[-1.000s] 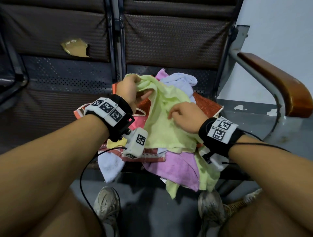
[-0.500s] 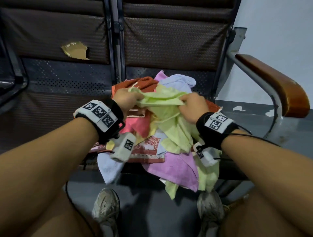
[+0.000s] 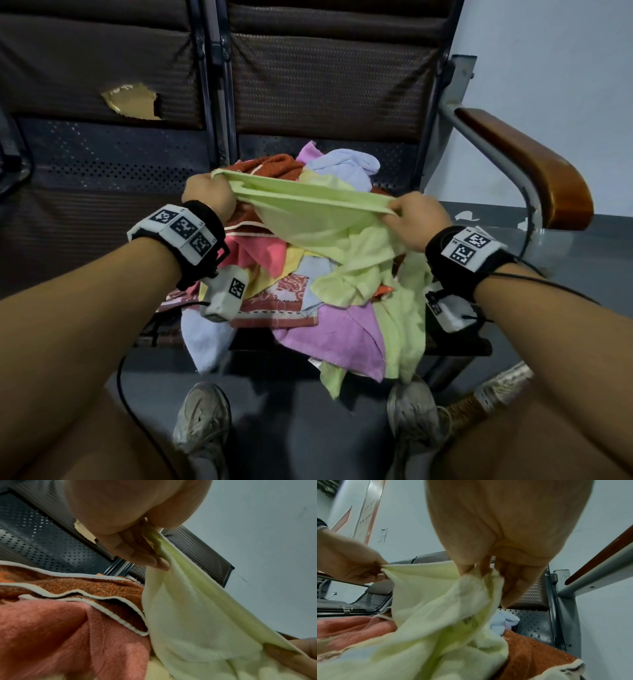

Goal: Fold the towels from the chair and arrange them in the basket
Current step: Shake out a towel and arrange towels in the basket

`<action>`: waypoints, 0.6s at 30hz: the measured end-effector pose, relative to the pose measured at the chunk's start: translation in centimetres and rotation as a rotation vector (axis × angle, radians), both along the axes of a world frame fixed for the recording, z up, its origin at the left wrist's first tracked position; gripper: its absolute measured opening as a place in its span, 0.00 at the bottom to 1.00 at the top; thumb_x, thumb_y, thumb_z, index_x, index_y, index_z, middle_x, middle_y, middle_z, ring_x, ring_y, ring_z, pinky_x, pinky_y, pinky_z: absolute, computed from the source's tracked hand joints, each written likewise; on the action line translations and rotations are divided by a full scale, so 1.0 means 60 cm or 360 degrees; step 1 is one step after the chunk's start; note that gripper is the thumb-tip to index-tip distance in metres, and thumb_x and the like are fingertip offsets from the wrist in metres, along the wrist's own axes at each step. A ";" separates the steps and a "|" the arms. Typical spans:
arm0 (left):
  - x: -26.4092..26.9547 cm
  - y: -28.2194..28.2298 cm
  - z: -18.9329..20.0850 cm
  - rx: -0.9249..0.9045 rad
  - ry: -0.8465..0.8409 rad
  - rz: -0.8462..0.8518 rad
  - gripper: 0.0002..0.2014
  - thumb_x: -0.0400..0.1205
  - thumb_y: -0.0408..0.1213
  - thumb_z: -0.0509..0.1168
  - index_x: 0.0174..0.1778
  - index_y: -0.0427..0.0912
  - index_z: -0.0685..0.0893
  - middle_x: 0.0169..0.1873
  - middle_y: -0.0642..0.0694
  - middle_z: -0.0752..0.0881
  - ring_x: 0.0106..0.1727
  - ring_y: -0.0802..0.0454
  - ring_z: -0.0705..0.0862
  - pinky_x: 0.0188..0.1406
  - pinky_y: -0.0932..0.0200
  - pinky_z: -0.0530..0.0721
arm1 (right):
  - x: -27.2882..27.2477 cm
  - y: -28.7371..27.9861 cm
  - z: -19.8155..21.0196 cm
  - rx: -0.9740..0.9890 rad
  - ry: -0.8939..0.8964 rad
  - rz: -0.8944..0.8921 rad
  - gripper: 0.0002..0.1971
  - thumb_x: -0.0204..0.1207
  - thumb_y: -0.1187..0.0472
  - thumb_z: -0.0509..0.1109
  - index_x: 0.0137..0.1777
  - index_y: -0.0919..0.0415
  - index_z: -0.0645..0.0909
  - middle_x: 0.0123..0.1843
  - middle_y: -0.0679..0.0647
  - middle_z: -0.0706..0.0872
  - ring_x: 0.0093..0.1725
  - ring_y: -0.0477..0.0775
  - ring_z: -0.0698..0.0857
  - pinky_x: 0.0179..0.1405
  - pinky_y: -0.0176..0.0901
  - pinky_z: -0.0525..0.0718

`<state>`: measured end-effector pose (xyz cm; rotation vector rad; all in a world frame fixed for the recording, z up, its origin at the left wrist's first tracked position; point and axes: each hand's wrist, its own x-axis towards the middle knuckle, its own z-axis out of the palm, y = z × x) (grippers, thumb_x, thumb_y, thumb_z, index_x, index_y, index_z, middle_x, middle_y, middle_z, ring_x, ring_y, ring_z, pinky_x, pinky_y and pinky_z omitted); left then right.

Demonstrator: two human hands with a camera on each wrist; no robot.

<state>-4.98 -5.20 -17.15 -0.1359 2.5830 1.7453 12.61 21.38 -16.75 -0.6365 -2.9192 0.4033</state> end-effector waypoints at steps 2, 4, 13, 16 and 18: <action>-0.005 -0.002 0.000 0.0082 -0.0019 0.0021 0.17 0.83 0.34 0.54 0.51 0.29 0.86 0.46 0.32 0.88 0.52 0.31 0.88 0.55 0.40 0.88 | 0.001 0.003 0.009 0.0039 0.0171 0.0024 0.10 0.81 0.50 0.66 0.43 0.50 0.87 0.39 0.56 0.87 0.46 0.66 0.85 0.46 0.52 0.84; -0.009 -0.005 0.002 0.0306 -0.0051 0.0020 0.14 0.84 0.28 0.55 0.52 0.32 0.87 0.41 0.36 0.88 0.46 0.36 0.89 0.46 0.48 0.91 | 0.004 0.009 0.011 0.0046 0.0189 0.0129 0.08 0.81 0.54 0.67 0.49 0.51 0.89 0.46 0.55 0.90 0.50 0.63 0.86 0.50 0.49 0.83; -0.016 -0.025 -0.005 0.0223 -0.0165 -0.0127 0.17 0.84 0.29 0.54 0.56 0.33 0.88 0.53 0.28 0.88 0.35 0.40 0.87 0.36 0.53 0.88 | 0.021 0.030 0.010 -0.0012 0.0260 0.0153 0.16 0.76 0.70 0.56 0.50 0.57 0.85 0.43 0.60 0.87 0.46 0.67 0.84 0.45 0.50 0.81; -0.015 -0.024 0.004 0.0009 -0.0082 -0.0185 0.20 0.86 0.37 0.53 0.65 0.29 0.82 0.65 0.27 0.83 0.52 0.39 0.84 0.49 0.50 0.83 | 0.019 0.028 0.020 -0.0202 0.0499 0.0066 0.17 0.74 0.70 0.54 0.53 0.48 0.73 0.40 0.55 0.83 0.41 0.64 0.81 0.40 0.53 0.79; -0.008 -0.022 0.020 -0.0078 0.0040 -0.0181 0.20 0.87 0.40 0.49 0.53 0.27 0.81 0.63 0.25 0.82 0.59 0.31 0.82 0.54 0.47 0.80 | 0.018 0.029 0.034 -0.0249 0.0545 -0.0010 0.18 0.75 0.70 0.54 0.57 0.48 0.75 0.42 0.51 0.84 0.45 0.62 0.82 0.44 0.51 0.77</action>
